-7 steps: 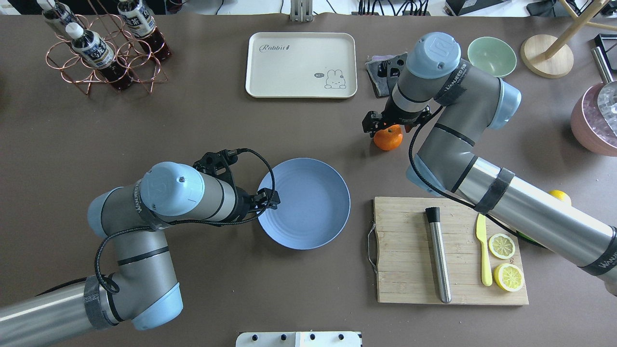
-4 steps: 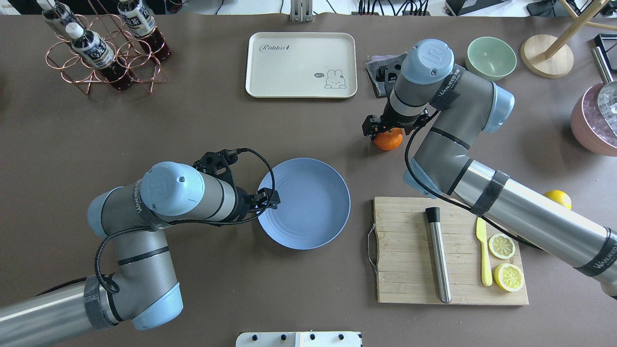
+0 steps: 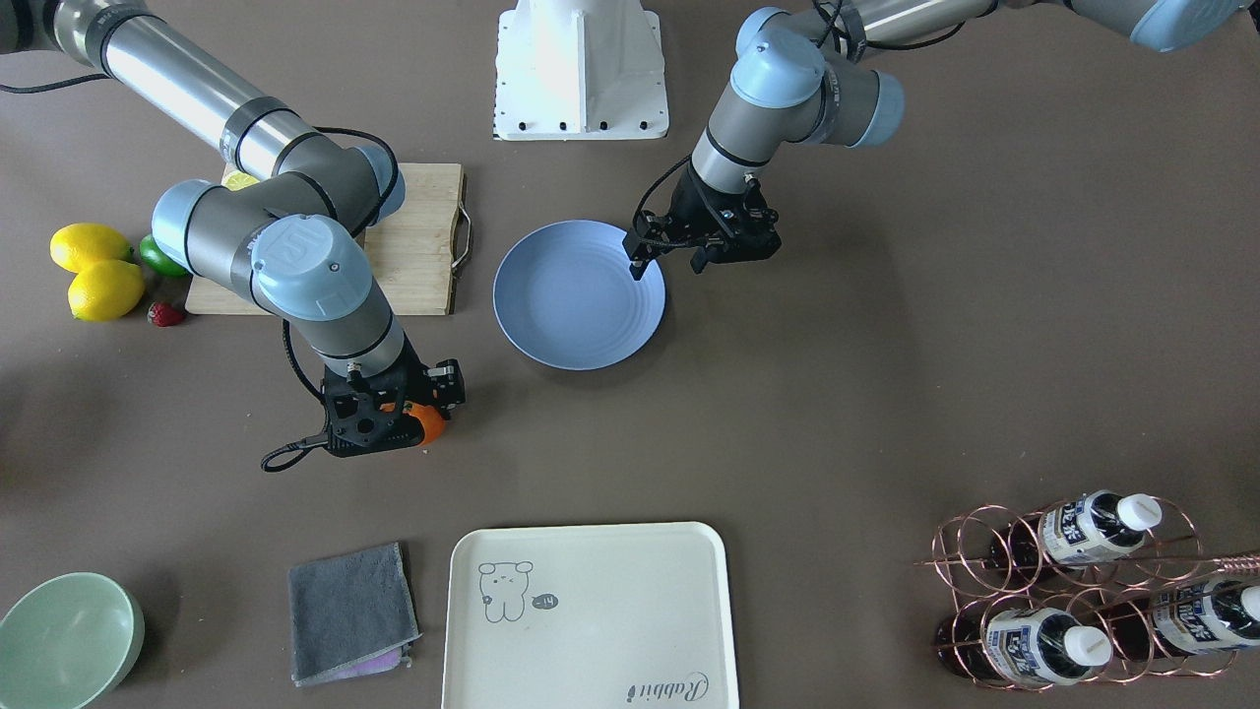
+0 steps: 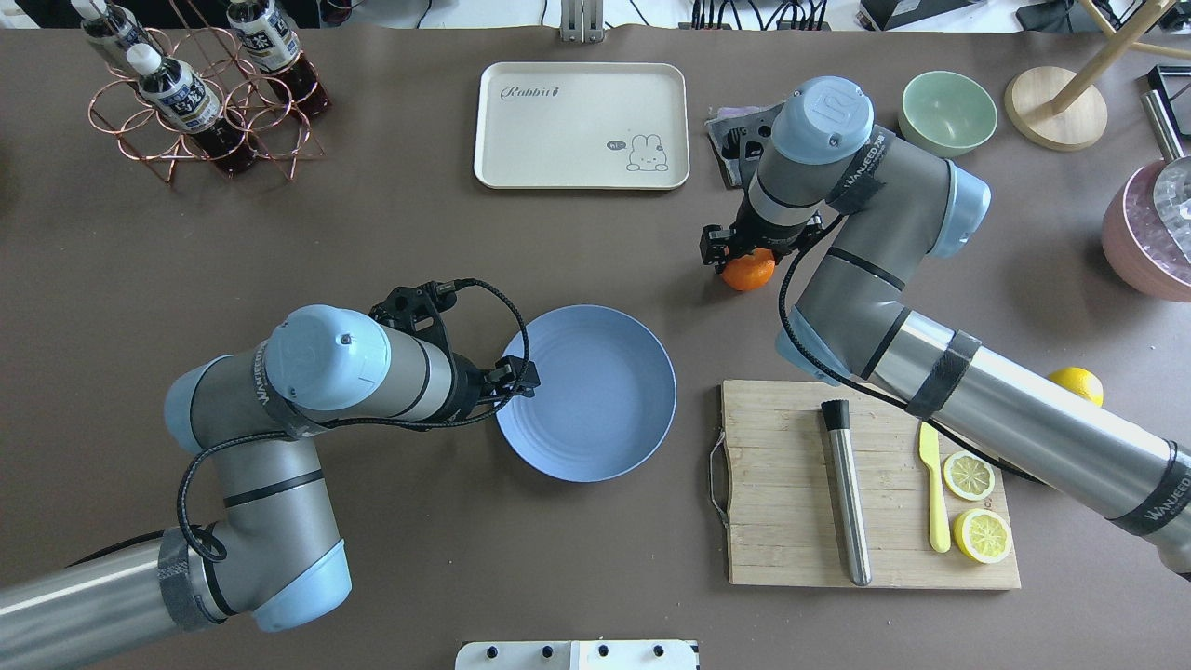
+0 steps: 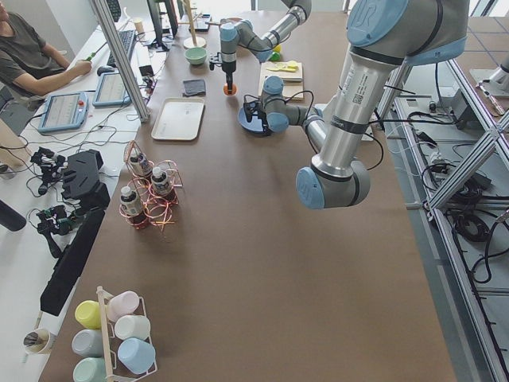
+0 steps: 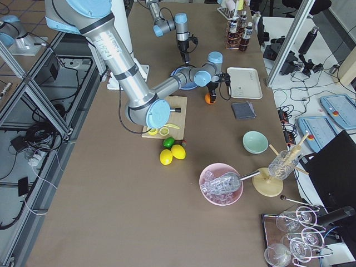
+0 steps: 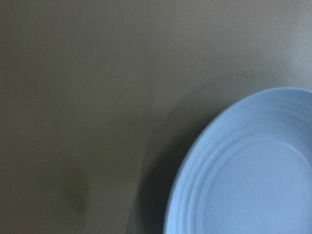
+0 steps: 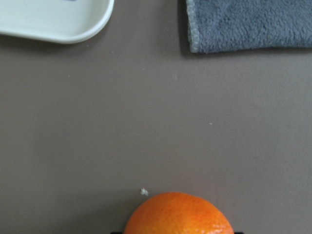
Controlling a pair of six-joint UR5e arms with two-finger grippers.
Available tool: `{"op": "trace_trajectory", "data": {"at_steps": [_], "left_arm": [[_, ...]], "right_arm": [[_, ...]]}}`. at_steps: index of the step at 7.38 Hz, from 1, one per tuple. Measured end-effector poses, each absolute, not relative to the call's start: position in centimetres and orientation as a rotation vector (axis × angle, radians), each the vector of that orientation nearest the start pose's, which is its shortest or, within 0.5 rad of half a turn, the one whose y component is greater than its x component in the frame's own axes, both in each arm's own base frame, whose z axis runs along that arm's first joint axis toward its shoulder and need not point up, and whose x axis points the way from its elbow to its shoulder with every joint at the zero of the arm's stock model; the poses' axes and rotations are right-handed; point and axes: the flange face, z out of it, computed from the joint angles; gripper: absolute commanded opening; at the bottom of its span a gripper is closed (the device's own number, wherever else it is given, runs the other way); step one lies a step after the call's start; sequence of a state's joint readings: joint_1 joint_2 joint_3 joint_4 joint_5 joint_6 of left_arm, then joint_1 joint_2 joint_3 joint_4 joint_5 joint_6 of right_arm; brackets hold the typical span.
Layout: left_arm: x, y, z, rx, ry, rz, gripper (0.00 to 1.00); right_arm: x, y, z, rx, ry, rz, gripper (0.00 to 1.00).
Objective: Pick orange to plate
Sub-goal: 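Carry the orange with the right gripper over the blue plate while the left gripper withdraws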
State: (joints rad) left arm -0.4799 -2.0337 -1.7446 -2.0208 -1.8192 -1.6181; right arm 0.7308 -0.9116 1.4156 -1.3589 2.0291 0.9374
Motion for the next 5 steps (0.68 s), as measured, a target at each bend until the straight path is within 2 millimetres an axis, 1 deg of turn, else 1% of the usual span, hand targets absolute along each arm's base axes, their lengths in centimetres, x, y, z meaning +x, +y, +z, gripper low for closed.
{"op": "trace_trajectory", "data": {"at_steps": [1, 2, 3, 4, 5], "left_arm": [[49.0, -40.2, 27.6, 0.047, 1.086, -0.296, 0.97], [45.9, -41.7, 29.7, 0.073, 1.051, -0.239, 0.97], [42.8, -43.3, 31.8, 0.083, 1.025, -0.199, 0.97], [40.1, -44.9, 33.3, 0.086, 1.011, -0.182, 0.97], [38.1, -46.3, 34.3, 0.088, 1.002, -0.184, 0.97]], "right_arm": [[-50.2, -54.1, 28.4, 0.086, -0.861, -0.050, 0.00], [-51.9, -52.1, 25.7, 0.063, -0.893, -0.026, 0.00], [-54.0, -49.9, 23.3, 0.039, -0.917, -0.007, 0.00], [-56.3, -47.3, 21.0, 0.020, -0.931, 0.005, 0.00], [-58.7, -44.8, 19.6, 0.009, -0.931, 0.009, 0.00]]}}
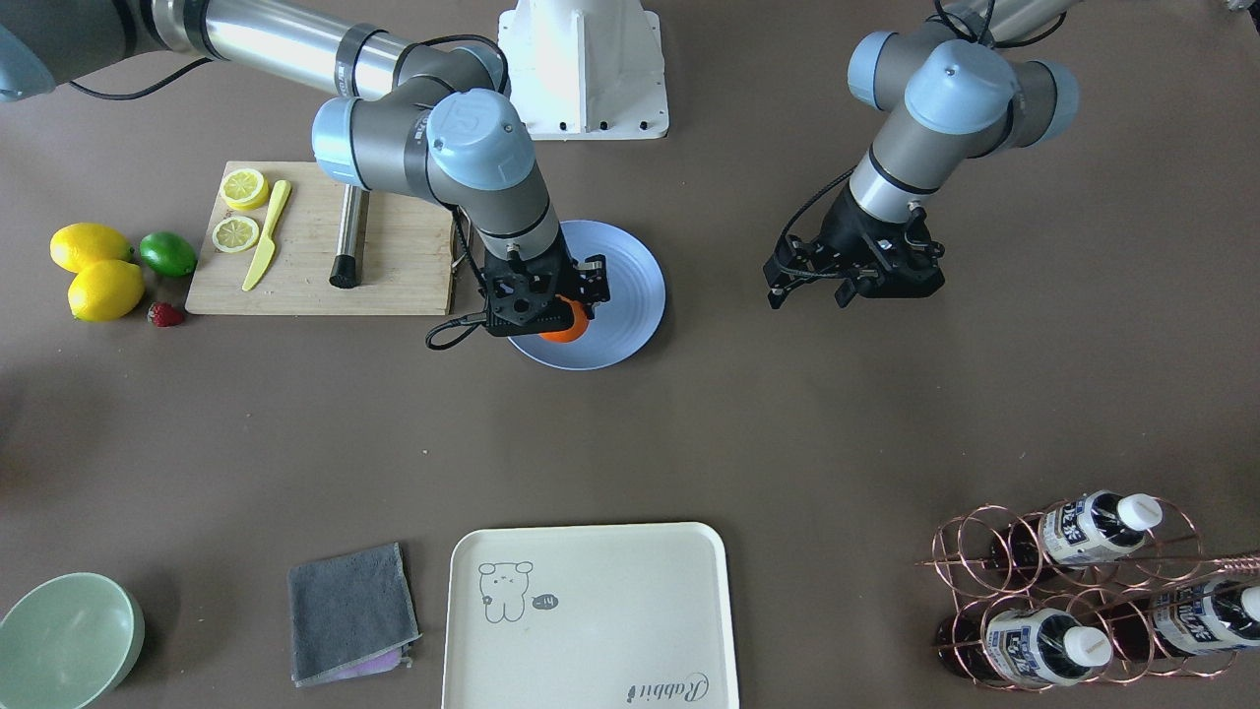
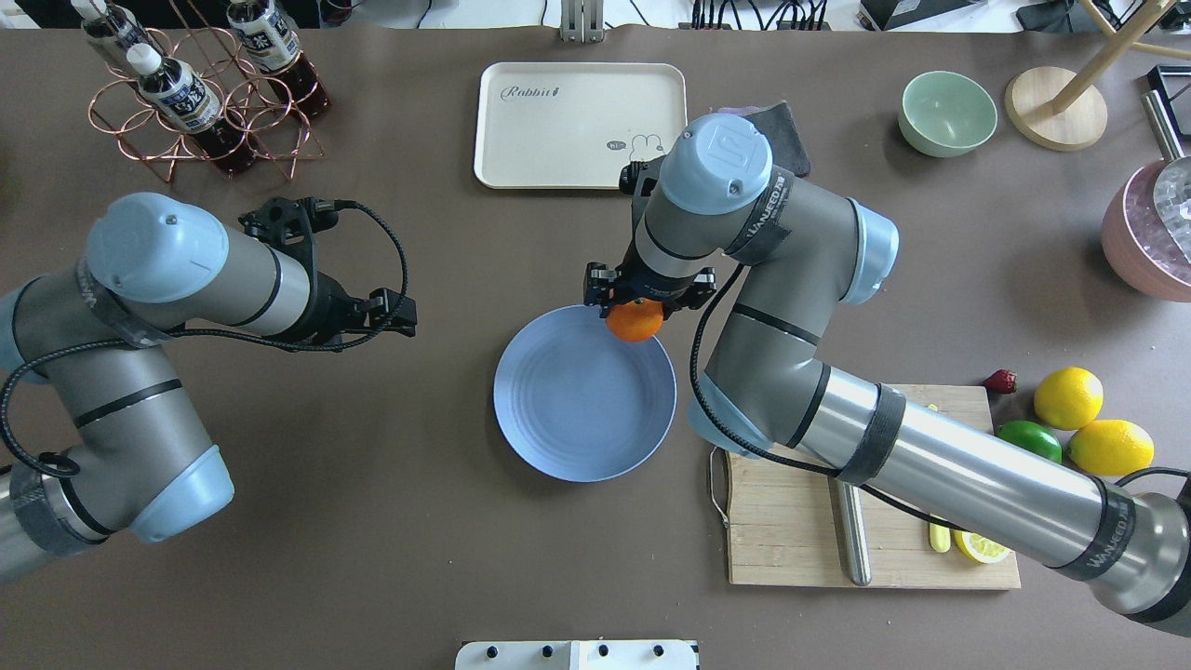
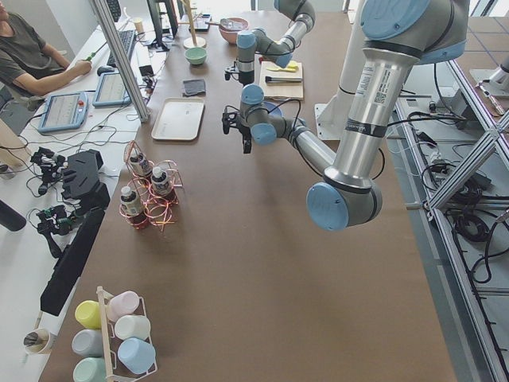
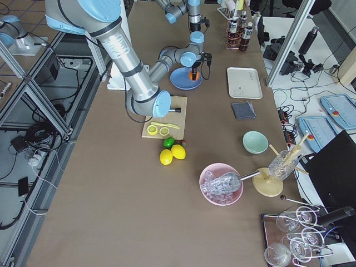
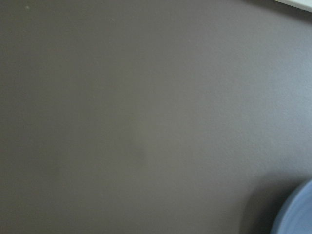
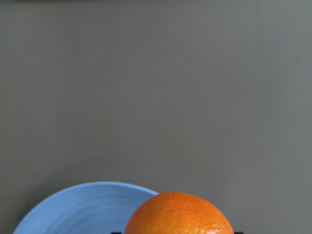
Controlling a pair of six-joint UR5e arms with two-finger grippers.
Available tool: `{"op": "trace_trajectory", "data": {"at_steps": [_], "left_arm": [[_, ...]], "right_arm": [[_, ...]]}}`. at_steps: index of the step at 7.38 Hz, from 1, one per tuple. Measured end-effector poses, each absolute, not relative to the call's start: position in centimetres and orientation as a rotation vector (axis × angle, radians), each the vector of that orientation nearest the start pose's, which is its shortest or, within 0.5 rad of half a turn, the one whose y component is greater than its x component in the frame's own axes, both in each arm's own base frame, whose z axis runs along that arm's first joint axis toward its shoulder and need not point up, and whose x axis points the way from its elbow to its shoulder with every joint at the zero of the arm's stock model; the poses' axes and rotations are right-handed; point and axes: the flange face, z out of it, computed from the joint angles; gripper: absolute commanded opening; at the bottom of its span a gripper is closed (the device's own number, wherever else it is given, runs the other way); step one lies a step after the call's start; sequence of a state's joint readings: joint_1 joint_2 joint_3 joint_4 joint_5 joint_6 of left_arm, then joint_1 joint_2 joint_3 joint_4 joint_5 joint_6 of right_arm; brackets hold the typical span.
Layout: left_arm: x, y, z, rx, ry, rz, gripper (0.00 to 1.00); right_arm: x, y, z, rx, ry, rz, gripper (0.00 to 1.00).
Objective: Pick orange to plate
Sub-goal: 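Carry the orange with the right gripper over the blue plate while the left gripper withdraws, then lower the orange onto the plate and open the right gripper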
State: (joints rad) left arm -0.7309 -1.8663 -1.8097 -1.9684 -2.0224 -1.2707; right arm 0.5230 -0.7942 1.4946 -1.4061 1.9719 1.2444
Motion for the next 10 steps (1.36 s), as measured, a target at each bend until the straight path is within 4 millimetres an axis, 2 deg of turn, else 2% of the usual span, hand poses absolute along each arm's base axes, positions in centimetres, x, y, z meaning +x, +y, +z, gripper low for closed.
{"op": "trace_trajectory", "data": {"at_steps": [1, 2, 3, 4, 5, 7, 8, 9, 10], "left_arm": [[37.1, -47.0, 35.0, 0.089, 0.993, -0.188, 0.97], [36.4, -47.6, 35.6, 0.093, 0.984, -0.191, 0.97], [35.8, -48.1, 36.0, 0.097, 0.978, -0.198, 0.97], [35.5, -48.3, 36.2, 0.098, 0.975, -0.203, 0.97], [35.4, -48.4, 36.3, 0.098, 0.974, -0.204, 0.97], [35.2, -48.5, 36.4, 0.098, 0.972, -0.205, 0.97], [34.5, -48.9, 36.4, 0.095, 0.969, -0.207, 0.97], [32.2, -50.1, 36.3, 0.094, 0.963, -0.190, 0.97], [28.6, -51.6, 36.3, 0.105, 0.941, -0.151, 0.97]], "right_arm": [[-60.6, -42.6, 19.5, 0.011, -0.919, 0.002, 0.00], [-61.8, -41.3, 19.8, 0.018, -0.904, -0.002, 0.00], [-62.3, -40.7, 20.1, 0.022, -0.897, -0.005, 0.33], [-62.4, -40.5, 20.3, 0.025, -0.892, -0.004, 0.75], [-62.5, -40.4, 20.6, 0.031, -0.885, -0.002, 1.00], [-62.4, -40.3, 20.9, 0.047, -0.878, 0.003, 1.00], [-61.6, -40.5, 20.4, 0.053, -0.884, 0.008, 1.00], [-59.1, -41.3, 19.6, 0.058, -0.878, 0.023, 1.00], [-54.8, -43.0, 19.3, 0.061, -0.861, 0.029, 1.00]]}}
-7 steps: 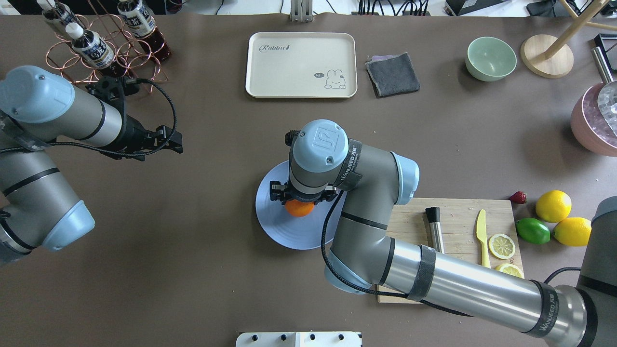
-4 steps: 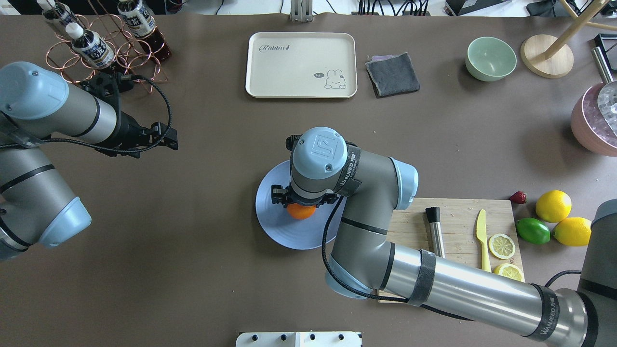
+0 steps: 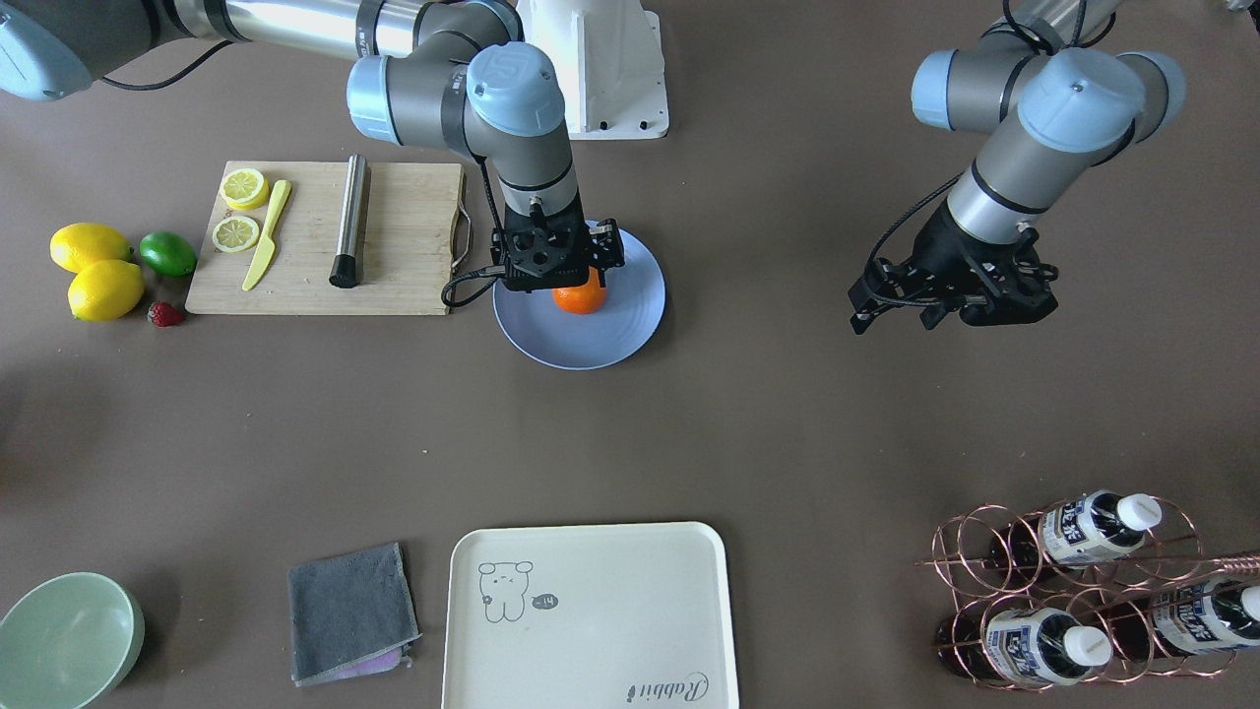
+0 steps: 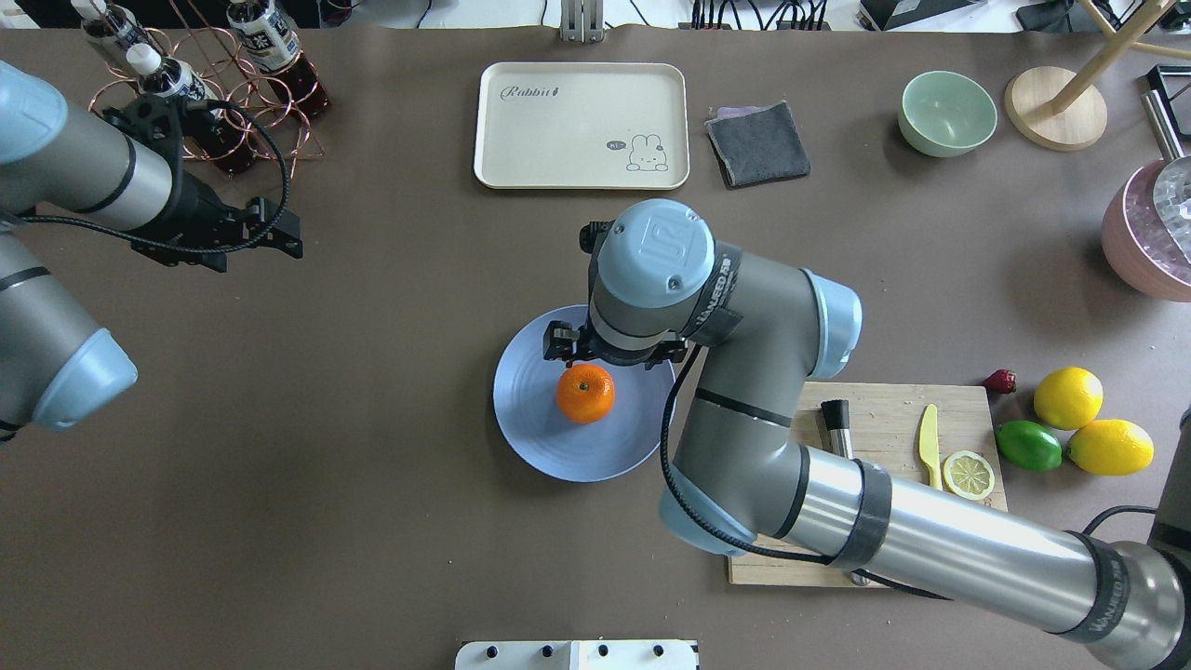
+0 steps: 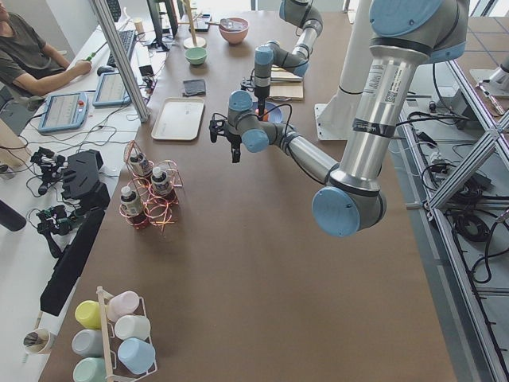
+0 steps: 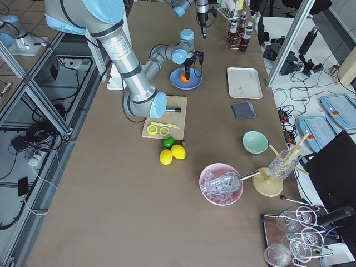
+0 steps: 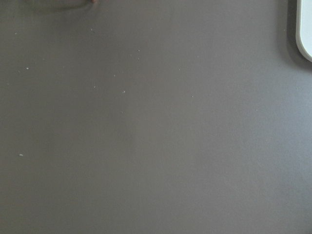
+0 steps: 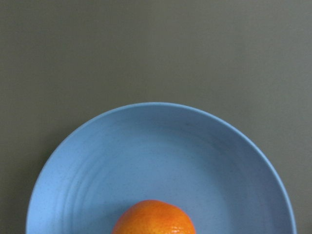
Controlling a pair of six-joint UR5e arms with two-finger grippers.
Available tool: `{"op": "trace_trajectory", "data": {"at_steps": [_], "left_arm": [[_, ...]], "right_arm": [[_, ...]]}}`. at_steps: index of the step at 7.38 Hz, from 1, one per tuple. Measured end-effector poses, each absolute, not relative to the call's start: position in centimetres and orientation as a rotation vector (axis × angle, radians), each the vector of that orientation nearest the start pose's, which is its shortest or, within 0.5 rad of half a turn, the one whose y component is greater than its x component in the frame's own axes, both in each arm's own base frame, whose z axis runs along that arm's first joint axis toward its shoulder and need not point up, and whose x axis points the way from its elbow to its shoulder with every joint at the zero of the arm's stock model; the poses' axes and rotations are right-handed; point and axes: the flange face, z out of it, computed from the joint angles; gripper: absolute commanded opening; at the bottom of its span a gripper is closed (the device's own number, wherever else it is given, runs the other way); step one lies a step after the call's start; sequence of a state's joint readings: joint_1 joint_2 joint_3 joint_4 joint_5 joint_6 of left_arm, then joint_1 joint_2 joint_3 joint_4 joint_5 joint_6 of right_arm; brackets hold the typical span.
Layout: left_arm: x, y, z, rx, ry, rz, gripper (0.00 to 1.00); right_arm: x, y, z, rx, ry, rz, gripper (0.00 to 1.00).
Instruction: Pick orange to plate
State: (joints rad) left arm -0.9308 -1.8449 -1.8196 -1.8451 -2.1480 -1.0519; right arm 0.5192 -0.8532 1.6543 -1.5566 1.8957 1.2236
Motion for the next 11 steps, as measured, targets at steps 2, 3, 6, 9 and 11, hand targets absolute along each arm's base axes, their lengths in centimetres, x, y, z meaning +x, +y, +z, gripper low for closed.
{"op": "trace_trajectory", "data": {"at_steps": [2, 3, 6, 9, 11], "left_arm": [[19.7, -54.0, 37.8, 0.139, 0.842, -0.015, 0.97], [14.6, -54.8, 39.7, 0.144, 0.796, 0.053, 0.97], [1.0, -53.3, 49.3, 0.111, 0.731, 0.174, 0.97], [-4.7, -50.9, 54.8, 0.078, 0.724, 0.144, 0.97], [-5.1, -50.7, 55.1, 0.079, 0.722, 0.137, 0.97]], "right_arm": [[-42.0, -49.4, 23.7, 0.062, -0.843, -0.043, 1.00], [-35.2, -52.4, 27.7, 0.076, -0.833, -0.100, 1.00], [-15.5, -55.0, 43.6, 0.114, -0.776, -0.271, 1.00], [-2.2, -50.3, 55.9, 0.103, -0.731, -0.321, 1.00], [0.3, -47.7, 59.9, 0.070, -0.744, -0.318, 1.00]]}}
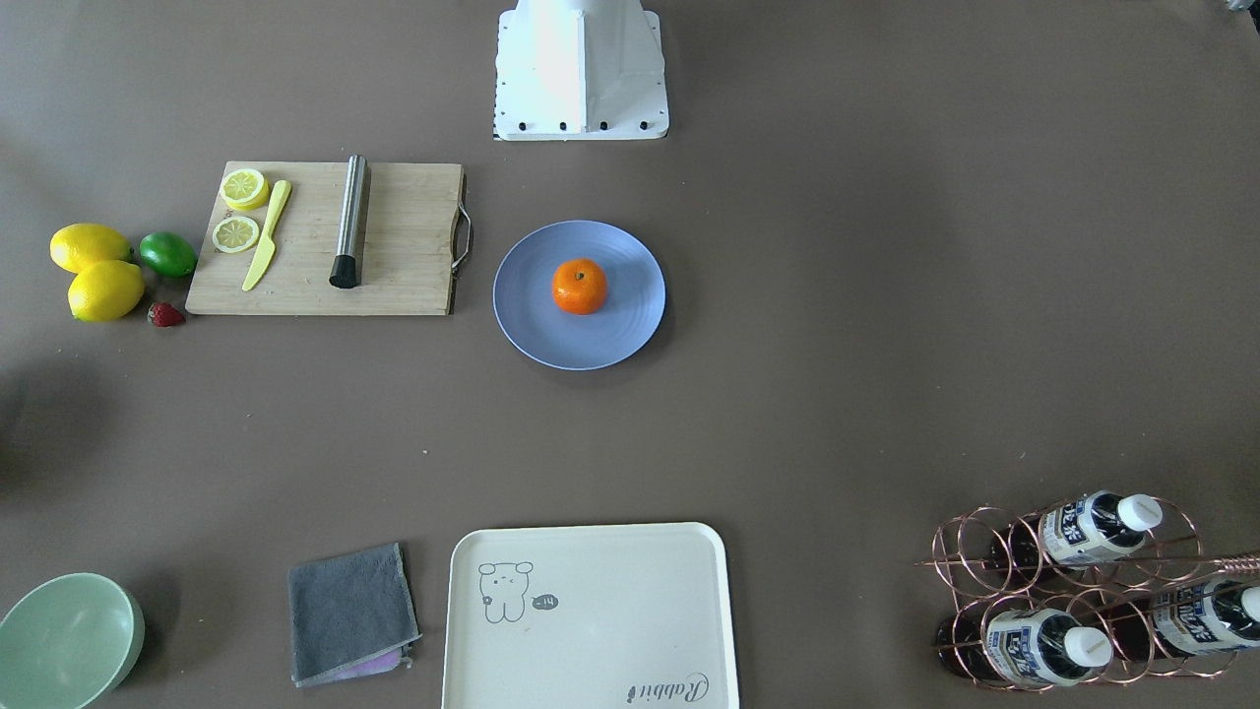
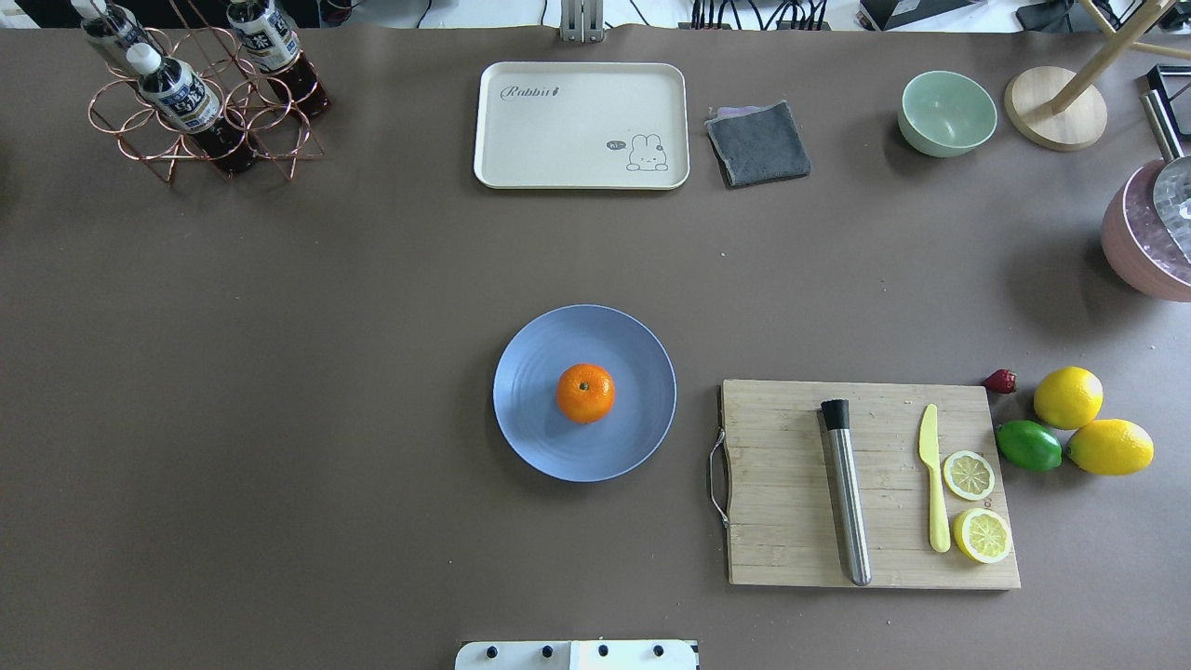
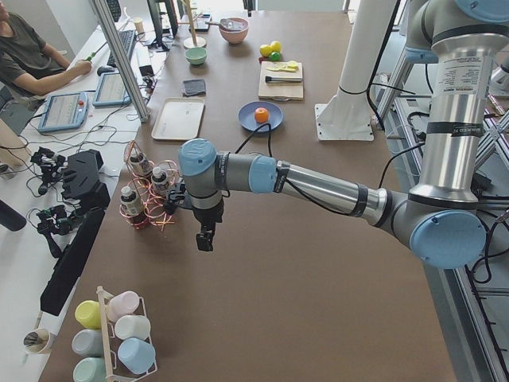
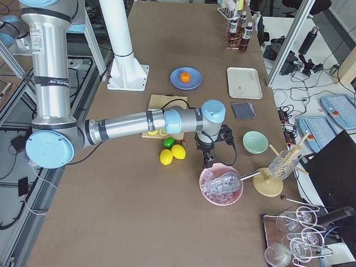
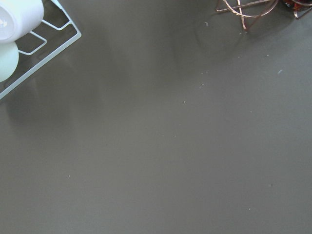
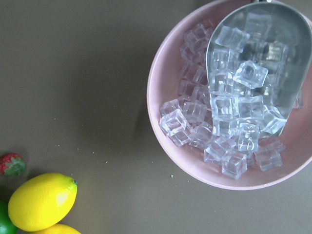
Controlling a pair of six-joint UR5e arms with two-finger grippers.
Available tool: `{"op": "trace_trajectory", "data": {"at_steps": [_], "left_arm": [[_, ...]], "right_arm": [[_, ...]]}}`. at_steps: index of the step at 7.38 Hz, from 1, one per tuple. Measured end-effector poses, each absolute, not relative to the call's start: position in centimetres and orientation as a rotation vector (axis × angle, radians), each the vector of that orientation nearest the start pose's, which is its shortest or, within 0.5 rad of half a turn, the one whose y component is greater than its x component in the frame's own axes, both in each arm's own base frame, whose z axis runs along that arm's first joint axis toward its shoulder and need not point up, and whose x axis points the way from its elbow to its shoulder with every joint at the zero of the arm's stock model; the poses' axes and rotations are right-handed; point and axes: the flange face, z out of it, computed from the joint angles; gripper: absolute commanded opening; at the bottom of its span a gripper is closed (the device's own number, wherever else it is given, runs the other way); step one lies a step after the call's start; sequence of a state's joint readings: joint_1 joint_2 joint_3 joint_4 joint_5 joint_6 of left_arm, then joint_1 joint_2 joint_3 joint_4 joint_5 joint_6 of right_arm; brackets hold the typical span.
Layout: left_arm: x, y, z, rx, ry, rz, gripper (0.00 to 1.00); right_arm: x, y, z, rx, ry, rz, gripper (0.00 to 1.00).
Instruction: Pick orange to plate
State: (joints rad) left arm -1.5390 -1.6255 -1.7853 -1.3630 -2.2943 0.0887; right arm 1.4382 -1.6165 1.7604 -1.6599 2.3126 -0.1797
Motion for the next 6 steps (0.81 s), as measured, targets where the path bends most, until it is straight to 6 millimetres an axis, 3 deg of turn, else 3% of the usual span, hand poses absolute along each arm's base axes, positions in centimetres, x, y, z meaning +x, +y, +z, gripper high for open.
{"op": "trace_trajectory", "data": {"at_steps": [2, 6], "left_arm": [[-5.1, -50.7, 55.1, 0.080, 0.725, 0.137, 0.97], [-5.2, -50.5, 56.8, 0.040, 0.731, 0.121, 0.98]], "right_arm": [[0.8, -46.5, 61.4, 0.051, -0.748, -0.318, 1.00], [1.0, -46.5, 61.3, 0.056, -0.751, -0.314, 1.00]]}}
